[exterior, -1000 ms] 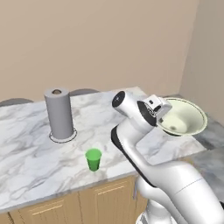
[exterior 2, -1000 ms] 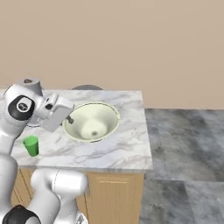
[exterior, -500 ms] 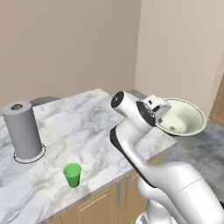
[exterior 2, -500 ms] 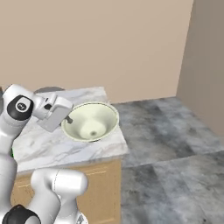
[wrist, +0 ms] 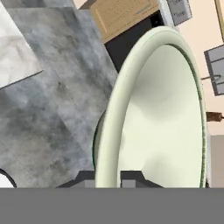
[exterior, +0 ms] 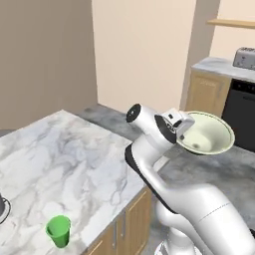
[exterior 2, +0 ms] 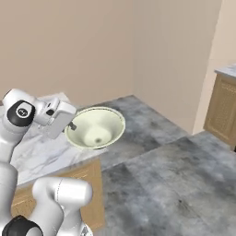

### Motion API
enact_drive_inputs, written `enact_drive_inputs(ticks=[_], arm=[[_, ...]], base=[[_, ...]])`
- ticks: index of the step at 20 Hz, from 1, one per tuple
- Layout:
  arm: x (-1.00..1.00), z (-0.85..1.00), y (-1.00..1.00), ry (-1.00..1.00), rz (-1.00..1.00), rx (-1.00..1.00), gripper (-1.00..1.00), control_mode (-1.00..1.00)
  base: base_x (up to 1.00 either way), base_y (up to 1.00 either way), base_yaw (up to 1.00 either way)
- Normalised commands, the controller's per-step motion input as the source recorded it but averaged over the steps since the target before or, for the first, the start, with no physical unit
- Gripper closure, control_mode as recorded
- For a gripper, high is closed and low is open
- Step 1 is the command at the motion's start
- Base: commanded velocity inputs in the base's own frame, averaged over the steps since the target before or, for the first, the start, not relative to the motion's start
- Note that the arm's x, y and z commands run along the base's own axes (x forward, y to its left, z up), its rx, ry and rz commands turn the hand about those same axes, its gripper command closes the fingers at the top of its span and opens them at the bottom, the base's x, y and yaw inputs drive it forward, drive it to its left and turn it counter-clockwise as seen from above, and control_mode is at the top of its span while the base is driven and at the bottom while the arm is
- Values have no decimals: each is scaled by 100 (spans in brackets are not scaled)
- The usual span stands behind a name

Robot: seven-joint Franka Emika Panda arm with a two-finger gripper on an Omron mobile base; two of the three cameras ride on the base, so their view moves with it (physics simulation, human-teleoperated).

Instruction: Pick the bowl and cup and place them in the sink. Then turn on the water.

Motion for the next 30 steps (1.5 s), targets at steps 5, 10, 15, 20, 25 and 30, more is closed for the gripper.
enact_drive_inputs(ticks=[5,10,15,20,25,30], arm=[[0,0,0,0,0,0,100,100],[0,0,0,0,0,0,100,100],[0,0,0,0,0,0,100,100],[0,0,0,0,0,0,100,100],[0,0,0,0,0,0,100,100],[0,0,0,0,0,0,100,100]], base=[[0,0,-51],[0,-4,-49],[0,-9,-46],[0,-17,-42],[0,-30,-38],[0,-33,-35]])
